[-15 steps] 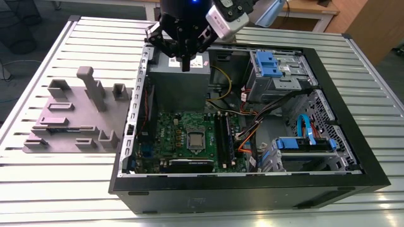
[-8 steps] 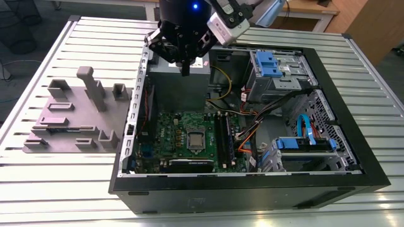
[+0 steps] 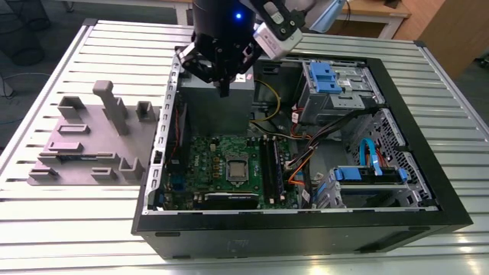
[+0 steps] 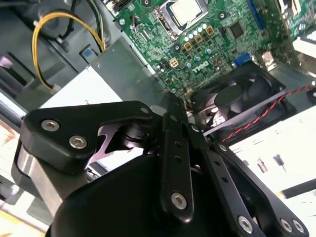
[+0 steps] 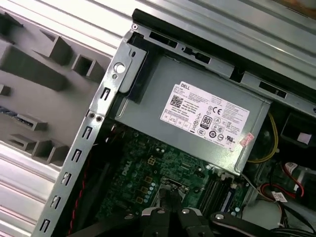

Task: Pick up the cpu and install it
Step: 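Install the first cpu locking lever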

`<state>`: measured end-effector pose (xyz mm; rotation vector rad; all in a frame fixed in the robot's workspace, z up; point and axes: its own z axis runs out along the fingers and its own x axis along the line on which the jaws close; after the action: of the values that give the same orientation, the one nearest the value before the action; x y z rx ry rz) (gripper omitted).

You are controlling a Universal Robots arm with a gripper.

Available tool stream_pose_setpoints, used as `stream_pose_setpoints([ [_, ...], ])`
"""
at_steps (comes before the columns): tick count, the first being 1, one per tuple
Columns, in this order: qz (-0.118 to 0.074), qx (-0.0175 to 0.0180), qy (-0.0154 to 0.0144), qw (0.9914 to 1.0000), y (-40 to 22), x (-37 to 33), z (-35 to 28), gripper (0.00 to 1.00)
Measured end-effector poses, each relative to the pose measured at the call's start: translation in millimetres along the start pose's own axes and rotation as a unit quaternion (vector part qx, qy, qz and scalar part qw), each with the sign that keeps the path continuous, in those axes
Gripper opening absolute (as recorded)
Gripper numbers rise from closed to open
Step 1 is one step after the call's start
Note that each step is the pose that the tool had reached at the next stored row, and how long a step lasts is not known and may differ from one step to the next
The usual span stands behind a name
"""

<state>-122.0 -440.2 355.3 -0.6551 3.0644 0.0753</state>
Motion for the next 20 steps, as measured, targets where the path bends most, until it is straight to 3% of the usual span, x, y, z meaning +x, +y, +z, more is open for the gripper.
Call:
stream_pose_setpoints([
  [3, -0.027, -0.0004, 0.0013, 0.99963, -0.1, 0.0, 1.6, 0.1],
  [6, -0.054, -0.0009, 0.0025, 0.99851, -0.1, 0.0, 2.9, 0.1],
  [13, -0.11, -0.0019, 0.0049, 0.99396, -0.4, 0.1, 6.6, 0.1],
  [17, -0.113, -0.0019, 0.0051, 0.99359, -8.2, 3.3, 10.4, 0.1],
  [20, -0.115, -0.002, 0.0052, 0.9933, -11.1, 1.3, 14.2, 0.1],
])
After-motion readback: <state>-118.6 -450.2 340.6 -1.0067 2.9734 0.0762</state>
